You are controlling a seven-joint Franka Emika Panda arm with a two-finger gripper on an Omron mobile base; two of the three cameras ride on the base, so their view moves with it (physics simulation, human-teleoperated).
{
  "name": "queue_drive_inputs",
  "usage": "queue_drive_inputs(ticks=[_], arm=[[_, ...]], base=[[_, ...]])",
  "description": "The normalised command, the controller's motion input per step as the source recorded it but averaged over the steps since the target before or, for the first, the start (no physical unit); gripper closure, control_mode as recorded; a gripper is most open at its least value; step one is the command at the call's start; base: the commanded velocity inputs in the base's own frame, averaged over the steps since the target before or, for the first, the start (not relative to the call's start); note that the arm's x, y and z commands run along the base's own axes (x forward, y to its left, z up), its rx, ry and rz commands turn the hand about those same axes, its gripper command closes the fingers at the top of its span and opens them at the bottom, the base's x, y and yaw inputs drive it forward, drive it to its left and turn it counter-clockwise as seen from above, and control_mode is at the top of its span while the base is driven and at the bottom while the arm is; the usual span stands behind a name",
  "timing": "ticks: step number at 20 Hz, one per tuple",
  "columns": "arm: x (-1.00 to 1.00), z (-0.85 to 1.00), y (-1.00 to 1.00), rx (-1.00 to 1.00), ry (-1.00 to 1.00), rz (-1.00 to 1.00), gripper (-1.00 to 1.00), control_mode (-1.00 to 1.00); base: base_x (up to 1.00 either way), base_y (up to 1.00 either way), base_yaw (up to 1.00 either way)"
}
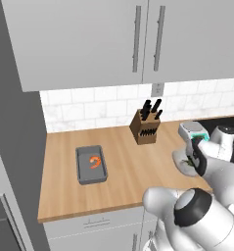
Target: Take the meat container that has the shrimp and place it on the second highest rack of the freezer. Then take the vegetable container that has the eggplant and lemon wedge and place it on the highest rack of the freezer.
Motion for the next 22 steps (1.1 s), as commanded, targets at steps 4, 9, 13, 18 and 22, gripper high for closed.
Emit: queue_drive_inputs(ticks=[4,9,13,18,22], arm=[[0.01,1.00,0.00,0.02,0.03,0.00,1.00,-1.00],[-0.44,0.99,0.20,0.05,-0.08,0.00,1.00,-1.00],[-0.88,0.96,0.61,0.10,-0.29,0.00,1.00,-1.00],[-0.64,0.96,0.98,0.05,-0.35,0.05,1.00,-1.00],[-0.24,1.00,1.00,0.00,-0.22,0.11,1.00,-1.00]], base=[[0.00,0.00,0.00],[0.00,0.00,0.00],[0.00,0.00,0.00],[0.00,0.00,0.00],[0.00,0.00,0.00]])
